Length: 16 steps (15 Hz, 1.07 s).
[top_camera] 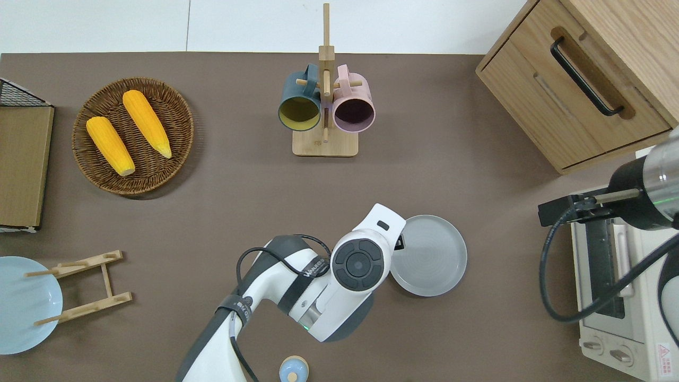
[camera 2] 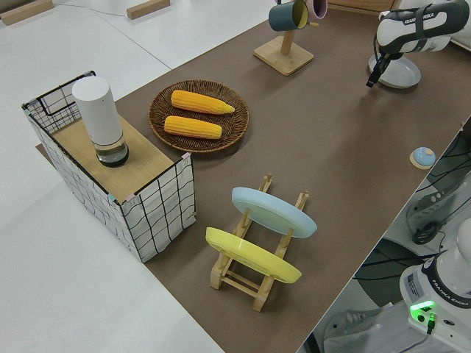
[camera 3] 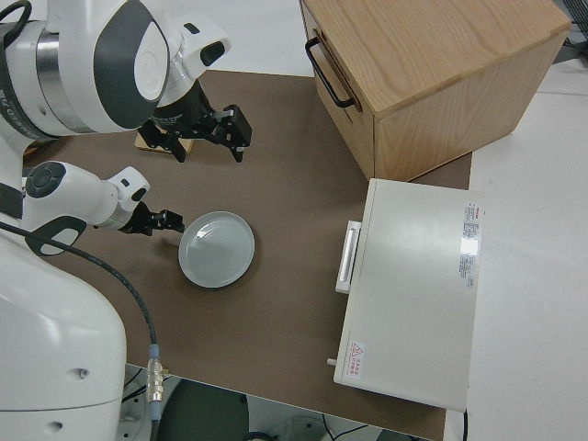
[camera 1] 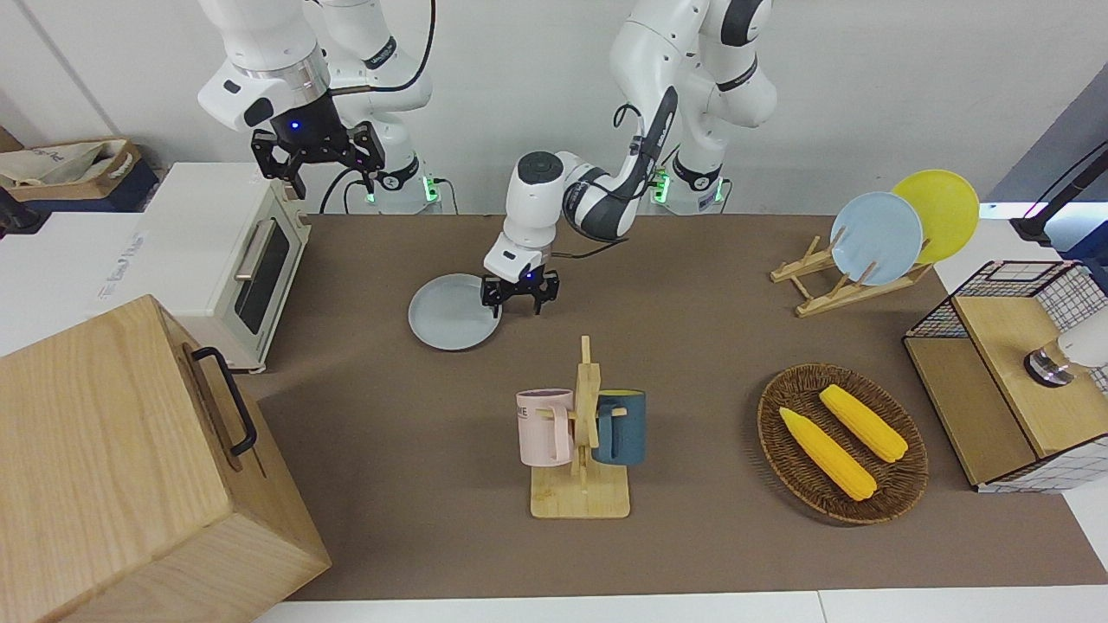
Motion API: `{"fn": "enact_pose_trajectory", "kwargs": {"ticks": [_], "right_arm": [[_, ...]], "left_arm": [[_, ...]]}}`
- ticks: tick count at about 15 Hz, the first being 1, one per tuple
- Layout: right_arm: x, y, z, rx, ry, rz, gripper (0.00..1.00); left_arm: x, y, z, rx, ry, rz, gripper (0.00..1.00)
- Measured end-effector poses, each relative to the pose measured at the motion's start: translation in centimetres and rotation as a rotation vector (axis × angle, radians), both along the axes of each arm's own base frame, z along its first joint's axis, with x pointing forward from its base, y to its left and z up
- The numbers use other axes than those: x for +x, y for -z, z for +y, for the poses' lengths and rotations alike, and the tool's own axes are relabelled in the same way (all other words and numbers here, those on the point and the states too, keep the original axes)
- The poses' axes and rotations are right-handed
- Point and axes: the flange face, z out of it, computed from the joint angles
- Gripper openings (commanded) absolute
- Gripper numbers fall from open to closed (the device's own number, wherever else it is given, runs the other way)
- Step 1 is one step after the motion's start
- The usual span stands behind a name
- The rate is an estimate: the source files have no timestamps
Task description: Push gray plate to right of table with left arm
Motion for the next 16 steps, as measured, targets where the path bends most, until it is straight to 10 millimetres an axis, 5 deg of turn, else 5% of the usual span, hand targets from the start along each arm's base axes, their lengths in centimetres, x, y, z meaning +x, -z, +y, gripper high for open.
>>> {"fn": "enact_pose_trajectory", "kwargs": {"ticks": [5, 9, 16], "right_arm": [[0.0, 0.0, 0.0, 0.000, 0.000, 0.000, 0.983], [0.0, 0.0, 0.0, 0.000, 0.000, 0.000, 0.983], [0.0, 0.0, 0.0, 0.000, 0.000, 0.000, 0.983]], "left_arm": [[3.0, -3.6, 5.7, 0.005, 0.041, 0.061, 0.99], [5.4, -6.8, 12.8, 0.017, 0.100, 0.128, 0.99], [7.8, -15.0, 29.2, 0.055, 0.183, 0.151, 0.99]]}}
